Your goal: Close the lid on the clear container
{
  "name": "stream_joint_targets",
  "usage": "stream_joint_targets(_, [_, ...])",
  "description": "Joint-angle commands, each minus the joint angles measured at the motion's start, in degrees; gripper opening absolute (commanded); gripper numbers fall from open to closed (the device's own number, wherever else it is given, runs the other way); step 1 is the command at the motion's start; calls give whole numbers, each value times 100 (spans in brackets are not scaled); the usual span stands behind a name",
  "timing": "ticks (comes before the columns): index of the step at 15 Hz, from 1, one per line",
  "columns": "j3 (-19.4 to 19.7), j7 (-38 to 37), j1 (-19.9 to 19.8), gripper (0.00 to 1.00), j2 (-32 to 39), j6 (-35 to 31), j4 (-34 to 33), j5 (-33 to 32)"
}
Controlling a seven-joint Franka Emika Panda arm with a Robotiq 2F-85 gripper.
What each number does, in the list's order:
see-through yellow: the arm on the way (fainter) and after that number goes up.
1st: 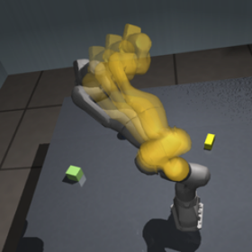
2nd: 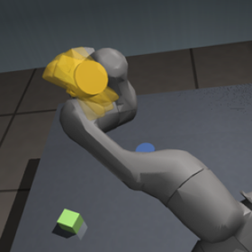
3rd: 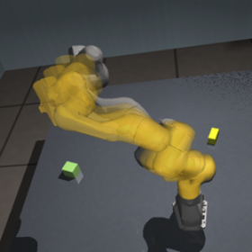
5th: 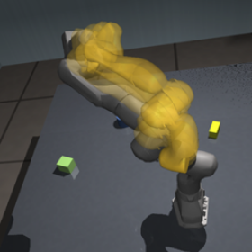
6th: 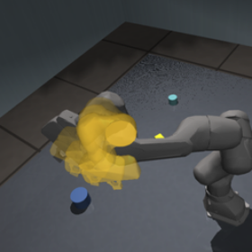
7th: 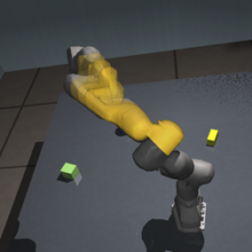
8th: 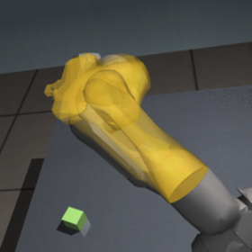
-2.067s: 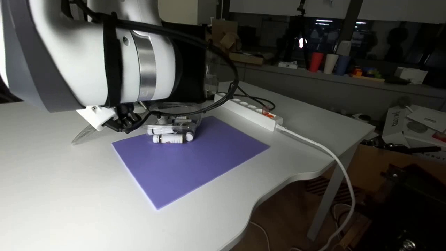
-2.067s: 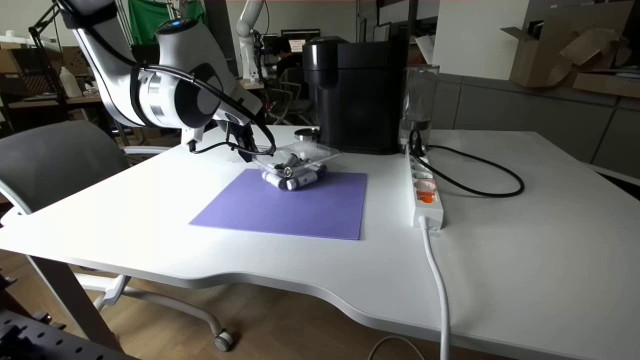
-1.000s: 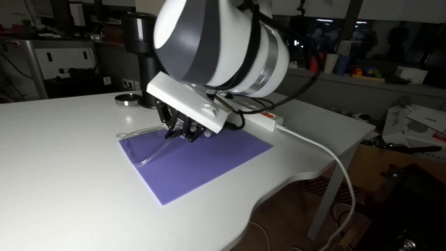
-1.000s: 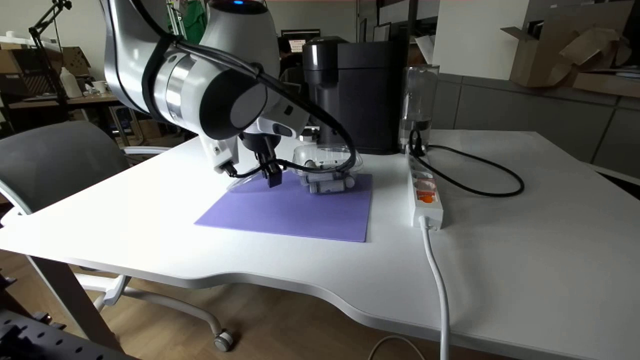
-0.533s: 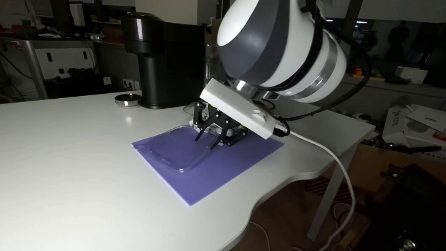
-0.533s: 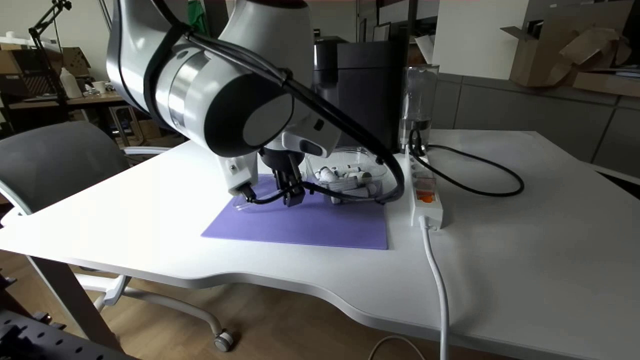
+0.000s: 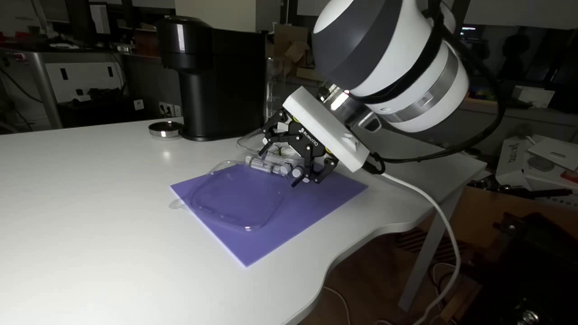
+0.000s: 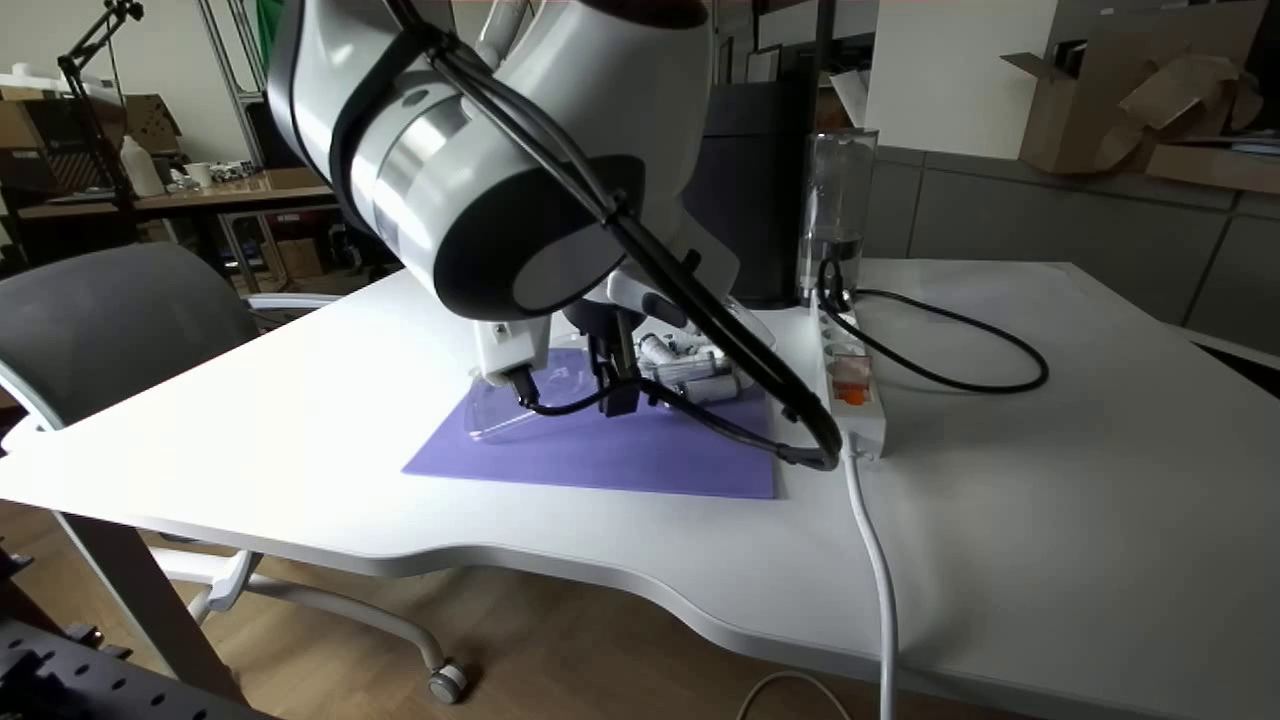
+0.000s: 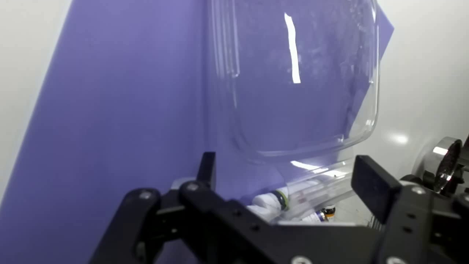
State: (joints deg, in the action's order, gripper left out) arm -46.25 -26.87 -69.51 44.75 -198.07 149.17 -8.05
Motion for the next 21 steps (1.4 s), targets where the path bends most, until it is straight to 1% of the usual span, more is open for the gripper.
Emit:
stream_joint_targets(1, [-287,326,-531,100,615,1,-24,-46])
stream_joint_targets(5, [-233,772,-692,100,1189,14,18,-84])
stream_joint_targets(10, [-265,1274,-902,100,1809,8,33,-292])
stream_joint_targets(16, [-343,1722,-1179,100,2150,-2,210,-611])
stream_joint_targets(21, [-348,2005,-1223,100,2464,5,337,-776])
